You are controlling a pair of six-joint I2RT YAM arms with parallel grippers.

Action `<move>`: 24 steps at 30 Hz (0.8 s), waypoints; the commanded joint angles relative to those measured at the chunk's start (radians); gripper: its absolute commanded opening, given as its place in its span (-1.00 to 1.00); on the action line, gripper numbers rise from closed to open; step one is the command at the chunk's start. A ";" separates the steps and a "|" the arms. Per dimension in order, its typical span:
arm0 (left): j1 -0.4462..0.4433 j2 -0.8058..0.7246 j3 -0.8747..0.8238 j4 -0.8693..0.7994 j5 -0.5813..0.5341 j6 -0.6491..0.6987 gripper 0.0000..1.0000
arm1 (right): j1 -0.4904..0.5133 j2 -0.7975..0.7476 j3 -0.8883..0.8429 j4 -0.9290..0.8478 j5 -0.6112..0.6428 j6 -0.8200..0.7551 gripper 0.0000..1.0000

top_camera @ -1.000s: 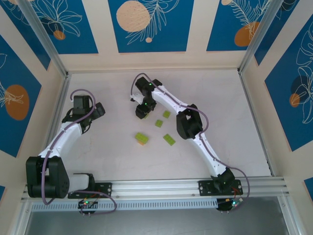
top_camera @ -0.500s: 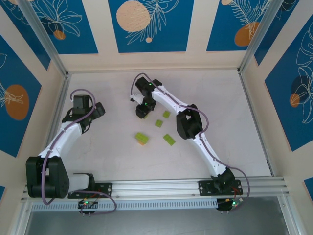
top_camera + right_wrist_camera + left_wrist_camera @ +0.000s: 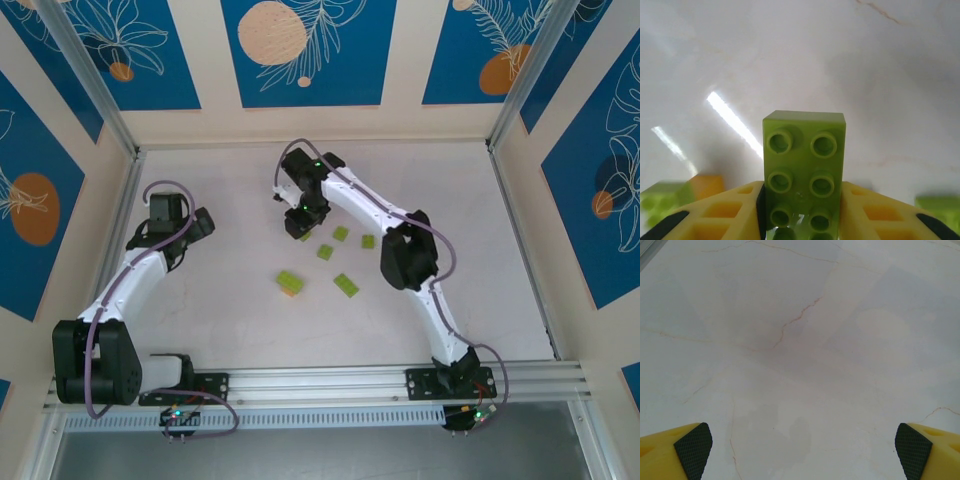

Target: Assemble a carrot with lego

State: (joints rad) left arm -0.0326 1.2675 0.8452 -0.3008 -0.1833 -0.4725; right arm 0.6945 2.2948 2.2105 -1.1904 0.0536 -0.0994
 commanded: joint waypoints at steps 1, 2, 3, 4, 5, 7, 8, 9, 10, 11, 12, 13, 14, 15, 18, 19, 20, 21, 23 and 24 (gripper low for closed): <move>0.010 -0.006 0.023 -0.008 0.016 0.003 0.93 | 0.053 -0.123 -0.094 -0.023 -0.007 0.055 -0.24; 0.010 -0.008 0.023 -0.009 0.016 0.003 0.93 | 0.067 -0.149 -0.123 -0.026 -0.009 0.068 -0.24; 0.009 -0.009 0.022 -0.009 0.016 0.003 0.93 | 0.081 -0.172 -0.152 -0.025 -0.010 0.083 -0.24; 0.009 -0.010 0.023 -0.012 0.016 0.003 0.93 | 0.092 -0.190 -0.178 -0.022 -0.009 0.100 -0.24; 0.010 -0.012 0.022 -0.013 0.017 0.003 0.93 | 0.106 -0.210 -0.209 -0.011 -0.010 0.120 -0.24; 0.010 -0.017 0.021 -0.012 0.015 0.003 0.93 | 0.125 -0.245 -0.275 0.022 -0.027 0.159 -0.24; 0.010 -0.019 0.022 -0.016 0.015 0.003 0.94 | 0.136 -0.261 -0.312 0.044 -0.038 0.172 -0.24; 0.009 -0.019 0.022 -0.018 0.015 0.004 0.94 | 0.148 -0.273 -0.346 0.065 -0.044 0.183 -0.24; 0.010 -0.019 0.023 -0.019 0.016 0.004 0.93 | 0.155 -0.281 -0.371 0.081 -0.047 0.190 -0.24; 0.010 -0.018 0.023 -0.019 0.018 0.003 0.93 | 0.166 -0.286 -0.396 0.095 -0.047 0.197 -0.25; 0.010 -0.019 0.023 -0.019 0.020 0.003 0.94 | 0.175 -0.288 -0.417 0.107 -0.041 0.204 -0.25; 0.010 -0.019 0.023 -0.017 0.022 0.003 0.93 | 0.182 -0.289 -0.432 0.117 -0.035 0.208 -0.26; 0.010 -0.018 0.022 -0.018 0.022 0.003 0.94 | 0.189 -0.293 -0.449 0.132 -0.031 0.214 -0.26; 0.010 -0.016 0.022 -0.019 0.022 0.003 0.93 | 0.194 -0.296 -0.461 0.149 -0.034 0.219 -0.26; 0.010 -0.017 0.022 -0.020 0.021 0.003 0.93 | 0.204 -0.303 -0.484 0.184 -0.041 0.243 -0.26; 0.010 -0.017 0.023 -0.021 0.020 0.003 0.94 | 0.205 -0.302 -0.487 0.192 -0.043 0.249 -0.26; 0.010 -0.019 0.021 -0.021 0.019 0.003 0.93 | 0.206 -0.302 -0.489 0.198 -0.043 0.256 -0.26; 0.010 -0.019 0.021 -0.020 0.019 0.003 0.93 | 0.207 -0.301 -0.491 0.206 -0.043 0.263 -0.26; 0.010 -0.019 0.021 -0.020 0.019 0.005 0.94 | 0.209 -0.299 -0.491 0.212 -0.049 0.267 -0.26; 0.010 -0.019 0.021 -0.020 0.019 0.004 0.94 | 0.210 -0.296 -0.489 0.213 -0.048 0.268 -0.26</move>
State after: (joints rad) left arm -0.0326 1.2671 0.8452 -0.3016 -0.1822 -0.4725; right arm 0.8963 2.0312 1.7317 -1.0050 0.0402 0.1383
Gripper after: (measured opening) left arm 0.967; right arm 0.370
